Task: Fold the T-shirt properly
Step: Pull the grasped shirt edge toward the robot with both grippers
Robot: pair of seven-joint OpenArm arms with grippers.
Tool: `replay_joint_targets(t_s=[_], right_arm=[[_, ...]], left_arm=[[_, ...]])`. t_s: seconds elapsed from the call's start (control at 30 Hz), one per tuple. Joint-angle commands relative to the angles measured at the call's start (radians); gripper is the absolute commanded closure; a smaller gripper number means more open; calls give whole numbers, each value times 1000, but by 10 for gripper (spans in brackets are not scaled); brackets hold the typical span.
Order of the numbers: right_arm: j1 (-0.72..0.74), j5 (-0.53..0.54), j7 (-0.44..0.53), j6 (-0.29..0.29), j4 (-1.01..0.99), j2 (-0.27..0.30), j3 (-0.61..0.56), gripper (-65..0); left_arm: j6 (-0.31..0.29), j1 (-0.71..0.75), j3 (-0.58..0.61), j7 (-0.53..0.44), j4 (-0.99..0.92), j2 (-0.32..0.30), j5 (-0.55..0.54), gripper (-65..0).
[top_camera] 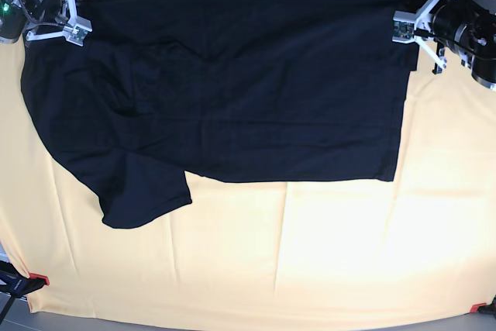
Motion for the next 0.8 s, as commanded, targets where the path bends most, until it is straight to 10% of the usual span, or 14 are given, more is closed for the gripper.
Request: replay_joint_targets(t_s=[0.0, 0.13, 0.2, 0.33, 0.43, 0.77], right_arm=[[-24, -1, -50, 3, -5, 9, -7, 0], [-24, -1, -50, -12, -5, 9, -7, 0], [-23, 0, -50, -24, -5, 9, -7, -114], [-24, 10, -50, -42, 5, 10, -7, -318], [-24, 10, -50, -42, 47, 21, -7, -317], [-24, 29, -50, -42, 136, 42, 118, -317]], left_arm=[[-5, -9, -9, 16, 9, -22, -8, 0], [-5, -8, -9, 16, 9, -22, -8, 0], [-5, -8, -9, 16, 9, -23, -8, 0], [-5, -8, -9, 16, 9, -23, -8, -260], [-5, -8, -9, 16, 9, -23, -8, -370], [-5, -8, -9, 16, 9, -23, -8, -371]])
